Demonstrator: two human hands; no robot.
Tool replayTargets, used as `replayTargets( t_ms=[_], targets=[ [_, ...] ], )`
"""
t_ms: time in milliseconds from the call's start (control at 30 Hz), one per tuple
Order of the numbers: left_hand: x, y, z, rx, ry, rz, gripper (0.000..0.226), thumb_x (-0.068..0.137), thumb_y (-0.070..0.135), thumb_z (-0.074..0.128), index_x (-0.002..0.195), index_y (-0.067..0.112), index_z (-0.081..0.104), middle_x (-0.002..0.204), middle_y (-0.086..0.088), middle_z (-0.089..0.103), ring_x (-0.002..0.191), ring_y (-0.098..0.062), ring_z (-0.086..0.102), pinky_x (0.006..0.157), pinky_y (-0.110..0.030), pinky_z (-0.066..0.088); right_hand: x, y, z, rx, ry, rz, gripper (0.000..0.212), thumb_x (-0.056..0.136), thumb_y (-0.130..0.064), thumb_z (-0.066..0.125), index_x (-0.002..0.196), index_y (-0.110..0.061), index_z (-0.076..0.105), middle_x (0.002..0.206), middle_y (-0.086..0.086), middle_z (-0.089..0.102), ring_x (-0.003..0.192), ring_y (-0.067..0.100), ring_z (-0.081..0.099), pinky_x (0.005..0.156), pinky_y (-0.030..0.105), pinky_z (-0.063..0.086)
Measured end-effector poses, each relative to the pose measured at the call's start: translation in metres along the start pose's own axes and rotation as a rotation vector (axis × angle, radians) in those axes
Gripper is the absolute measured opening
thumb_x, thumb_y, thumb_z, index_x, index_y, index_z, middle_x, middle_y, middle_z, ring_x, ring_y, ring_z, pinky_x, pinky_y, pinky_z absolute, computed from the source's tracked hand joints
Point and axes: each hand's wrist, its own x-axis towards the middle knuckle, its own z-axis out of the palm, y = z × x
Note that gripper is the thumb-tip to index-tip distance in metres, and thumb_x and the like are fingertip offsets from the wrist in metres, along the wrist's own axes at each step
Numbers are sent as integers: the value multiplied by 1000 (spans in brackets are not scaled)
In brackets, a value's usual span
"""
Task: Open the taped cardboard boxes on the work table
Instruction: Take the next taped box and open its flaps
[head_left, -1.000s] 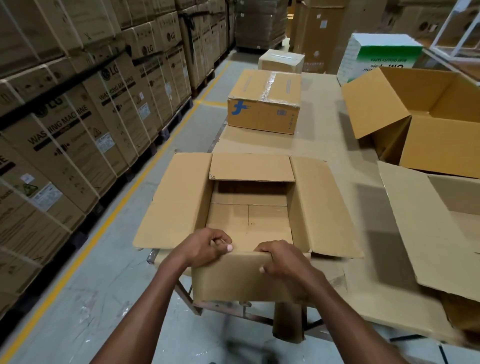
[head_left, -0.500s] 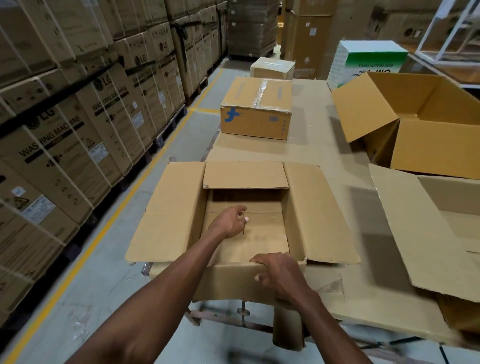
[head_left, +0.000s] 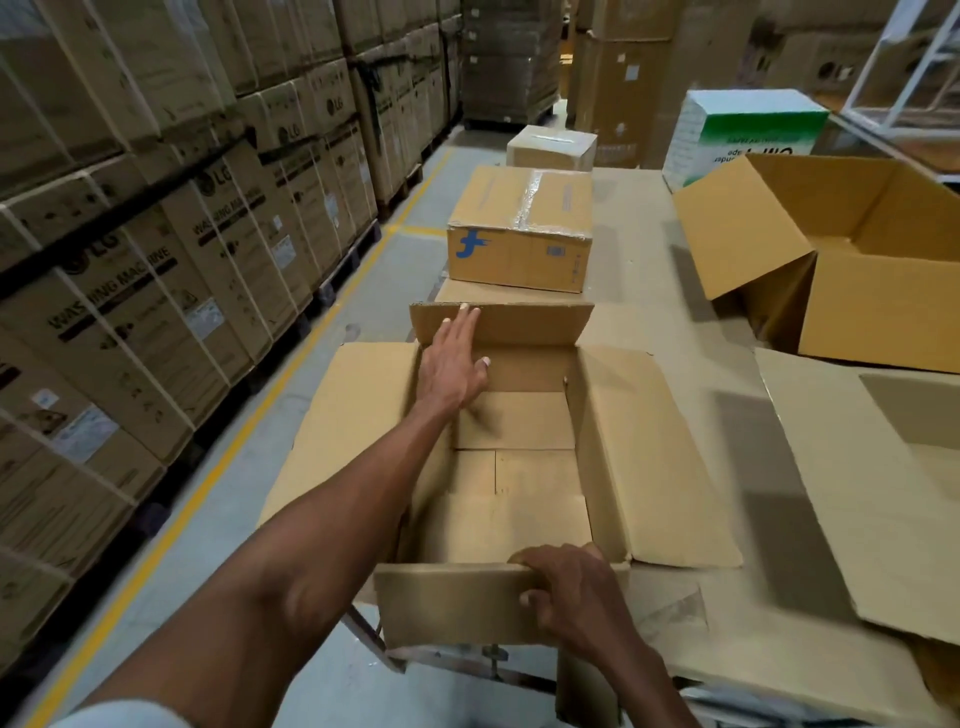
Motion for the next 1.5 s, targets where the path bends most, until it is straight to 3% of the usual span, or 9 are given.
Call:
replayTargets(
  t_ms=[200, 333, 433, 733, 800, 900, 1000, 1267, 1500],
  targets=[
    [49, -17, 0, 133, -135, -54, 83, 98, 36, 57, 162, 27, 5, 170, 4, 4, 156, -28, 6, 120, -53, 22, 1, 5, 3, 31, 31, -22, 42, 78, -39, 66, 119, -47, 64, 105, -30, 59, 92, -5, 39, 88, 17, 27],
    [61, -35, 20, 241, -230, -85, 84, 98, 49, 53, 162, 27, 3, 170, 2, 4, 156, -29, 6, 123, -53, 14, 0, 10, 5, 78, 83, -36, 56, 48, -40, 82, 102, -48, 67, 83, -24, 67, 74, -3, 51, 74, 19, 41],
    [74, -46, 32, 269, -316, -130, 86, 96, 49, 56, 161, 27, 6, 170, 4, 4, 155, -30, 5, 123, -52, 11, 1, 9, 5, 84, 82, -34, 67, 33, -41, 83, 97, -51, 68, 74, -25, 62, 65, 2, 49, 67, 12, 36],
    [91, -53, 60, 267, -419, -221, 97, 83, 56, 68, 157, 21, 15, 165, -7, 16, 154, -36, 3, 123, -56, 7, 1, -6, -15, 83, 70, 6, 67, 29, -44, 80, 93, -57, 65, 72, -46, 17, 63, -22, 27, 65, -2, 24],
    [92, -54, 62, 266, -419, -229, 96, 82, 58, 66, 156, 21, 17, 165, -8, 14, 154, -36, 2, 123, -56, 6, 2, -10, -19, 55, 59, 21, 60, 34, -46, 77, 92, -58, 65, 74, -47, 16, 66, -23, 25, 63, -4, 21],
    [96, -54, 60, 228, -400, -250, 88, 83, 63, 62, 153, 23, 26, 163, -7, 22, 152, -34, 8, 122, -52, 10, 4, -2, -8, 117, 40, 66, 57, 54, -42, 68, 106, -64, 57, 79, -36, 54, 72, -8, 48, 74, 5, 27],
    [97, -55, 55, 157, -408, -262, 87, 84, 64, 60, 154, 25, 27, 164, -5, 21, 154, -30, 6, 122, -50, 9, 5, 6, 4, 101, 97, 51, 55, 57, -37, 71, 108, -56, 61, 86, -24, 66, 77, 3, 52, 76, 12, 35],
    [46, -57, 29, 12, -354, -252, 84, 91, 53, 63, 158, 24, 22, 167, -8, 16, 154, -34, 10, 121, -51, 17, 5, 0, -5, 100, -10, 78, 43, 77, -37, 65, 119, -45, 65, 106, -19, 64, 99, 10, 47, 83, 21, 33],
    [-95, -46, 11, -293, -171, -266, 38, 90, 48, 65, 119, 24, 70, 134, -5, 59, 129, -23, 51, 106, -34, 40, 10, -5, -35, 154, -234, -14, 45, 87, -42, 69, 130, -47, 56, 94, -44, 32, 96, -6, 40, 98, 27, 36]
  ],
)
